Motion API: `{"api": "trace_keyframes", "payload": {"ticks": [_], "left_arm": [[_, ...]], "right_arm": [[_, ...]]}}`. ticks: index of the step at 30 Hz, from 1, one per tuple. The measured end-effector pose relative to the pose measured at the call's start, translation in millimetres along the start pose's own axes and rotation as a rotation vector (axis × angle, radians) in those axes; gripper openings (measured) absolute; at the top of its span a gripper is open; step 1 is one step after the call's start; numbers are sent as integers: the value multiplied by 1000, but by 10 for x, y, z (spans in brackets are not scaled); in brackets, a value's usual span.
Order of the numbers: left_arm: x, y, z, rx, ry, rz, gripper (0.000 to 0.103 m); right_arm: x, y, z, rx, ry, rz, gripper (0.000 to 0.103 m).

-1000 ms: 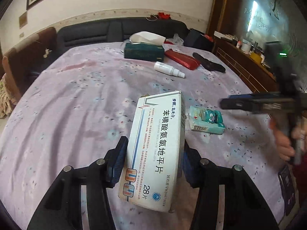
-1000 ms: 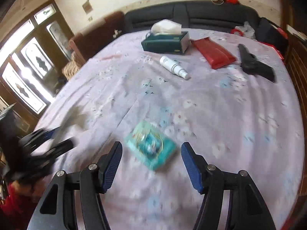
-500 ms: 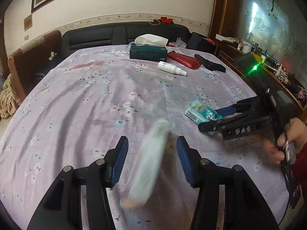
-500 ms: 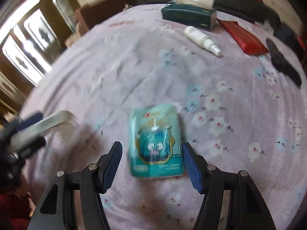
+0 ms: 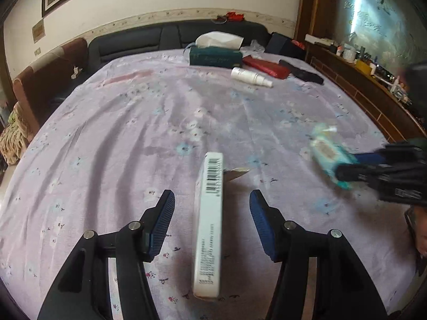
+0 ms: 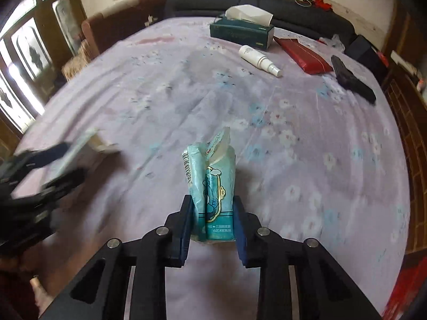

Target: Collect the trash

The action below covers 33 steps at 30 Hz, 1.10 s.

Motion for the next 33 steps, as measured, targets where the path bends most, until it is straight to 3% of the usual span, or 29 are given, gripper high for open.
{"api": "trace_keyframes", "payload": {"ticks": [2, 5, 10, 16, 19, 26, 33], "left_arm": [[-20, -85, -44, -8, 23, -24, 24], [-63, -143, -96, -9, 53, -49, 12], [-61, 95, 25, -19, 52, 17, 12], [-95, 521, 514, -60, 6, 130, 12], [-145, 620, 770, -86, -18, 150, 12], [-288, 680, 1249, -102, -105, 167, 12], [-391, 666, 1469, -105, -160, 158, 12]], "right_arm": [[-107, 165, -72, 19, -25, 13, 30], [-235, 373, -171, 35, -44, 39, 30], [-479, 755, -189, -6, -75, 120, 30], [-744, 1144, -89, -95, -120, 258, 31], [-887, 1254, 49, -163, -154, 324, 31], [-1156, 1246, 262, -169, -241, 335, 32], [-1261, 1263, 335, -166, -268, 344, 32]]}}
Point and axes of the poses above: each gripper's, at about its wrist camera, not at the fingertips, and y roughly against the way its jaws point, z to its right, x to its top, the point moved 7 cm from there along -y, roughly the way its jaws point, and after that the axes turned 5 degrees about y, right-handed, at the moved point
